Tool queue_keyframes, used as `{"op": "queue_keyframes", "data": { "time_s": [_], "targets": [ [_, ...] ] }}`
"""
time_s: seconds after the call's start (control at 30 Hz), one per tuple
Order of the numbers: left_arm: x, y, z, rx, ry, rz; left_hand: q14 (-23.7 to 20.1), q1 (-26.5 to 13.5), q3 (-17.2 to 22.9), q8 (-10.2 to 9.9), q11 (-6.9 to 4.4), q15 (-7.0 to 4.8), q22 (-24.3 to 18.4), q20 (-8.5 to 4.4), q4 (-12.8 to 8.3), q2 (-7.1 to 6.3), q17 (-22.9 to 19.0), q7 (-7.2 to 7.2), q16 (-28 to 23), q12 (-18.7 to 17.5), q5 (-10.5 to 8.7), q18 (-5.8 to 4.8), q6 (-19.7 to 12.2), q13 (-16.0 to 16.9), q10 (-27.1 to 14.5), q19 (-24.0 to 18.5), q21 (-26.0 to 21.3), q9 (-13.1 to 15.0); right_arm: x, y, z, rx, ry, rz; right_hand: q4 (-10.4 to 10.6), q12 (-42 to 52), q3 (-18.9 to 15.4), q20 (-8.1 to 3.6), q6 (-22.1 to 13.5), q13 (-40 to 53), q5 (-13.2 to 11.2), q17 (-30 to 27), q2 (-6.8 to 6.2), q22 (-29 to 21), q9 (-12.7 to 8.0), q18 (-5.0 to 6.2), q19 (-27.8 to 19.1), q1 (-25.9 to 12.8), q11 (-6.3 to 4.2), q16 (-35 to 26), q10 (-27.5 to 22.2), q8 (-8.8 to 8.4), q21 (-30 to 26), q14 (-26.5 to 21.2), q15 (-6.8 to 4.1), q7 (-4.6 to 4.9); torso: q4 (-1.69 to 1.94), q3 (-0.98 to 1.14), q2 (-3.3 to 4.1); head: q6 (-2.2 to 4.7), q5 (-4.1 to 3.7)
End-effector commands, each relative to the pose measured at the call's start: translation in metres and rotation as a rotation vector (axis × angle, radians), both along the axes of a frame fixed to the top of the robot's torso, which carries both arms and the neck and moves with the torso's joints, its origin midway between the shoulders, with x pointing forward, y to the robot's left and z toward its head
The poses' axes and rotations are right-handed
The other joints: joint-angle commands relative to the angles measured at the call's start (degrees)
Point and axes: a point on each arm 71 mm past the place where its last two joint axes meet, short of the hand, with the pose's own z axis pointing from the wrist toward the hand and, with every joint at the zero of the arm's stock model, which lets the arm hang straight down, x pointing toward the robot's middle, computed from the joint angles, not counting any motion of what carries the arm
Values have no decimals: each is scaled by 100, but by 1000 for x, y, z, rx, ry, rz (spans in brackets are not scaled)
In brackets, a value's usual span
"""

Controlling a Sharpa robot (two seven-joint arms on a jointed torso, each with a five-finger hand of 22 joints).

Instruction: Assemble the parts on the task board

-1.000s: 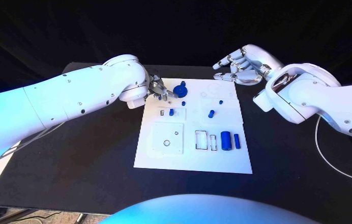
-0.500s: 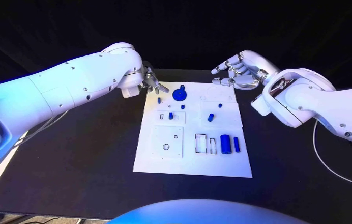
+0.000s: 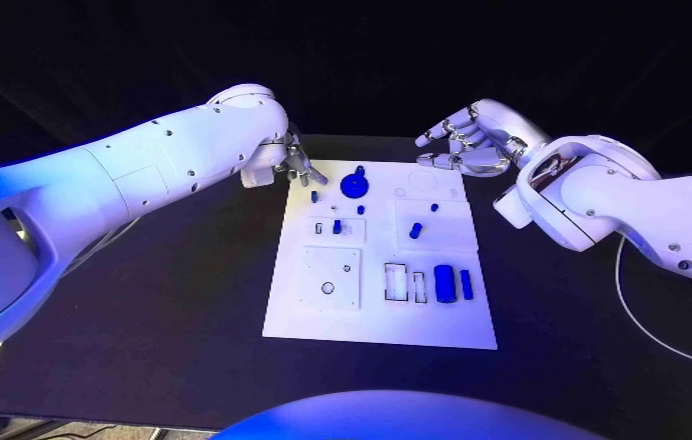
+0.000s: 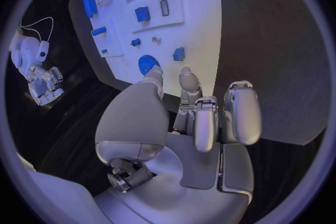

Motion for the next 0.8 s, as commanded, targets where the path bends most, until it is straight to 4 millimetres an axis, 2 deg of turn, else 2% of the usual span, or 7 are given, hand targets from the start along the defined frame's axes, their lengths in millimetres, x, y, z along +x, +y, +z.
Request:
{"op": "queue_keyframes", "data": {
  "time_s": [0.03, 0.57, 0.8],
  "targets": [
    [0, -2, -3, 29, 29, -41, 583, 29, -38, 37, -8, -16, 478, 10, -1, 58, 1510, -3, 18, 38, -29, 9, 59, 19, 39, 83, 36, 11, -1, 2, 0, -3, 1, 17, 24, -12, -14, -15, 34, -2, 20, 515, 17, 258, -7, 78, -37, -30, -16, -16, -27, 18, -18, 383, -15, 6, 4, 0, -6, -8, 6],
    [-1, -9, -15, 19, 88, -46, 583, 200, -84, 47, -38, -43, 560, -19, -42, 277, 1510, -33, 18, 131, -2, -14, 106, 99, 119, 128, 122, 12, 0, 4, -1, -2, 1, 22, 25, -13, -15, -15, 33, -3, 23, 515, 18, 257, -8, 79, -38, -28, -16, -16, -27, 18, -18, 383, -15, 6, 2, -2, -2, -29, 11],
    [0, -9, -19, 21, 92, -36, 583, 262, -89, 42, -41, -47, 564, -23, -60, 318, 1510, -35, 18, 134, 11, -14, 110, 96, 123, 129, 122, 9, 0, 4, -1, -2, 1, 23, 25, -16, -17, -15, 31, -6, 32, 513, 23, 254, -8, 79, -39, -21, -16, -18, -29, 17, -21, 383, -15, 6, 6, 1, -7, -32, 12]
  ]
}}
